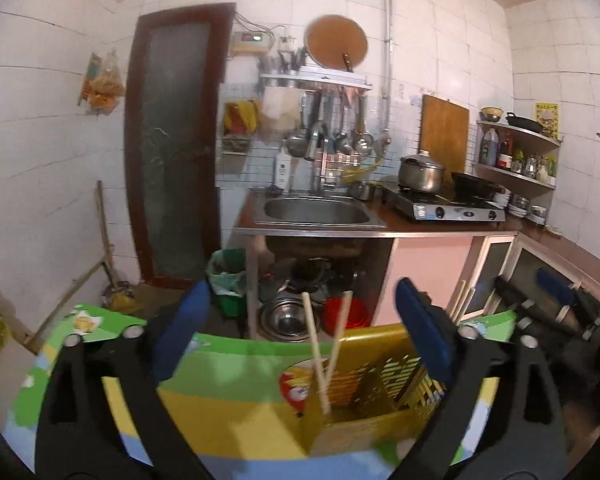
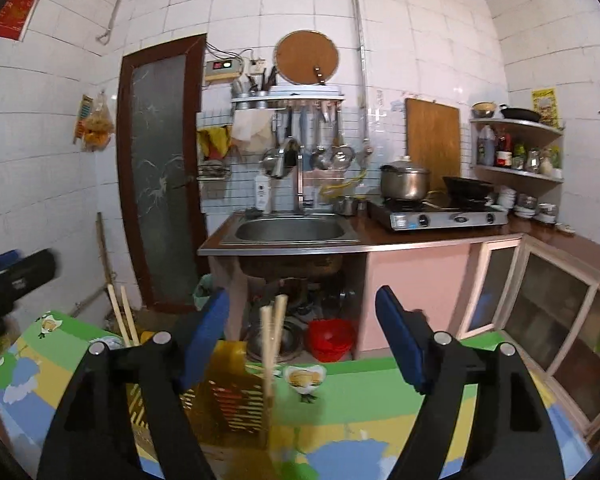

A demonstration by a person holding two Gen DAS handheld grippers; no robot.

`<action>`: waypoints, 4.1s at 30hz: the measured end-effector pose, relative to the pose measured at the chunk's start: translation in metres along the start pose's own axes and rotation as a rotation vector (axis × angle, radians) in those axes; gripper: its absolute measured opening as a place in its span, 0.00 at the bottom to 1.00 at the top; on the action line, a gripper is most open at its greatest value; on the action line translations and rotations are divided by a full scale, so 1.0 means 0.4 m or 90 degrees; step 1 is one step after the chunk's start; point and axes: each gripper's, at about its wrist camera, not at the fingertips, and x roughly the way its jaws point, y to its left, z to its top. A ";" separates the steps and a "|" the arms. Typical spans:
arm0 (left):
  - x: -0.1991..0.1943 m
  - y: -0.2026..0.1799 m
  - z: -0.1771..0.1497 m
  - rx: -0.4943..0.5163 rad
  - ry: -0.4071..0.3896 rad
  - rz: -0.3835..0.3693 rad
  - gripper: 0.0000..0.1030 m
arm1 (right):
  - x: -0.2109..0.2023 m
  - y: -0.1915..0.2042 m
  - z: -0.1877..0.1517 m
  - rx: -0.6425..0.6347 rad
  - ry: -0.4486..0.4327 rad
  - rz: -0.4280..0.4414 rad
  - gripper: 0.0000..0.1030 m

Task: Organize utensils
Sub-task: 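Move both tools back toward the spoon and chopsticks on the table, then grasp the metal spoon handle with the left tool while the right grasps a chopstick, then lift the spoon and chopstick and carry them over the yellow holder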

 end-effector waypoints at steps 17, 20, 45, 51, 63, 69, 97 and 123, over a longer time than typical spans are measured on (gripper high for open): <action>-0.085 0.132 -0.360 -0.034 0.211 0.052 0.95 | -0.159 0.007 -0.280 -0.014 0.157 -0.005 0.85; -0.078 0.141 -0.418 -0.024 0.240 0.060 0.95 | -0.137 0.013 -0.356 -0.014 0.199 -0.006 0.85; 0.009 0.101 -0.572 0.000 0.349 0.067 0.95 | -0.039 0.075 -0.525 -0.017 0.362 -0.032 0.85; 0.020 0.091 -0.580 0.011 0.365 0.063 0.94 | -0.031 0.084 -0.530 -0.015 0.378 -0.041 0.84; 0.014 0.042 -0.587 0.030 0.384 0.055 0.64 | -0.024 0.114 -0.525 -0.001 0.383 -0.031 0.53; 0.013 0.040 -0.577 0.017 0.400 0.058 0.41 | -0.015 0.141 -0.518 -0.004 0.393 -0.037 0.33; 0.015 0.040 -0.557 0.006 0.389 0.033 0.06 | -0.064 0.091 -0.484 0.055 0.324 0.022 0.06; -0.196 0.041 -0.399 0.019 0.143 -0.017 0.06 | -0.277 0.047 -0.338 0.078 0.018 0.057 0.06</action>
